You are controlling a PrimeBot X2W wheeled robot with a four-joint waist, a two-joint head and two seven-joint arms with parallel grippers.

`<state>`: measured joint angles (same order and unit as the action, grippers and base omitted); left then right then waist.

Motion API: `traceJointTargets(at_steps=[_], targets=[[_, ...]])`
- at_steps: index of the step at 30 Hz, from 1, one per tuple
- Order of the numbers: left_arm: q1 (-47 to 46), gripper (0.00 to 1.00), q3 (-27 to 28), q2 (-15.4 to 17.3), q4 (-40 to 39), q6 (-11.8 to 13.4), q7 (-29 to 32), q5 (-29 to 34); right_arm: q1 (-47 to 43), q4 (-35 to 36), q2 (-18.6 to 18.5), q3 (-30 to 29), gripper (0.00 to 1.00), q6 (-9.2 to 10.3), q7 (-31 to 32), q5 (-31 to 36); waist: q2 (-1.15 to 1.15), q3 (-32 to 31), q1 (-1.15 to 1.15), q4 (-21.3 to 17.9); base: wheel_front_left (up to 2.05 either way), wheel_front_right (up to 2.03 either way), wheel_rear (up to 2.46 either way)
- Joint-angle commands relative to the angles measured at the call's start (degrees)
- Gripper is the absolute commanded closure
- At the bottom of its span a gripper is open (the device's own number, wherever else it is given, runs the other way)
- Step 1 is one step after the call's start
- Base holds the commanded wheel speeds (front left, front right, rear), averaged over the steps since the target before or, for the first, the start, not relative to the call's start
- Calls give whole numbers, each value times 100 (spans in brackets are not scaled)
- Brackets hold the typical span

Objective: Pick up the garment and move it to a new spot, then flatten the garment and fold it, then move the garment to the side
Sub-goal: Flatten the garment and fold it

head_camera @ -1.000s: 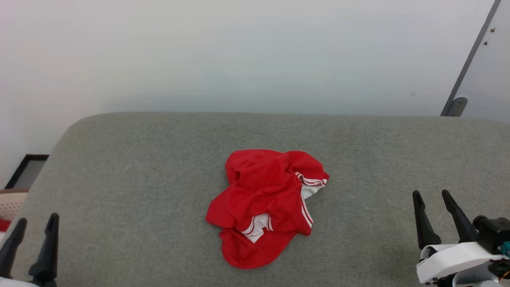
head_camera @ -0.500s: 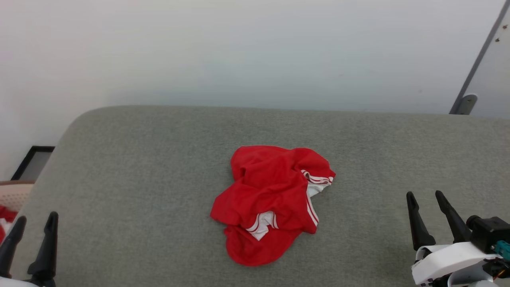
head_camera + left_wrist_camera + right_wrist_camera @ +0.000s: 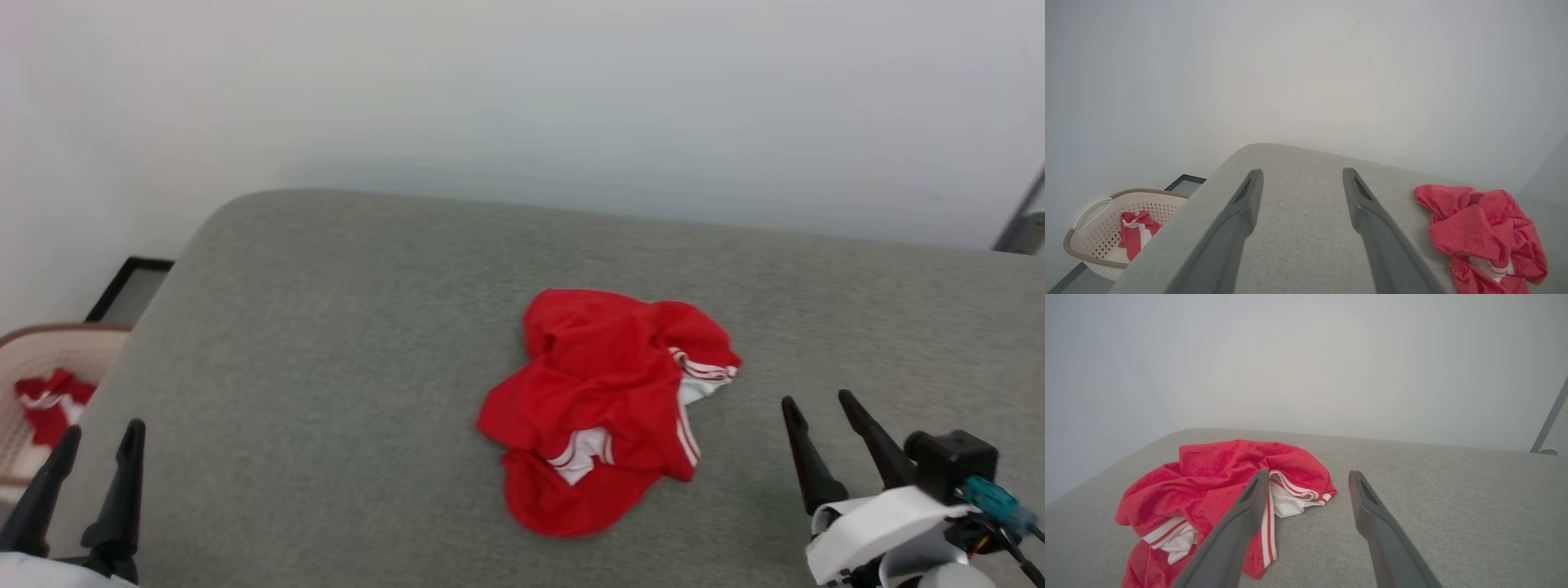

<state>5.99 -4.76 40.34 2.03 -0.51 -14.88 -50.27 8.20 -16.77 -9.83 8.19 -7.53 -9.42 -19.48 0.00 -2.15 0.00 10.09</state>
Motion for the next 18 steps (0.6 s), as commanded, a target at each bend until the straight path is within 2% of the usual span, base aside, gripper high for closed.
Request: traceJointTargets(at_steps=[1,9,18], targets=[[-76,0,-7,-37,-12,-24,-7,29,100,-40,-7,82,0,8,64,-16,0,120,0,250,0,0,0],[-269,0,-131,-165,17,-112,-13,53,304,-320,22,325,0,8,490,-79,0,337,0,730,0,0,0],[-506,0,-287,-365,137,-252,-24,153,566,-972,21,312,0,8,1314,45,0,581,0,1195,0,0,0]])
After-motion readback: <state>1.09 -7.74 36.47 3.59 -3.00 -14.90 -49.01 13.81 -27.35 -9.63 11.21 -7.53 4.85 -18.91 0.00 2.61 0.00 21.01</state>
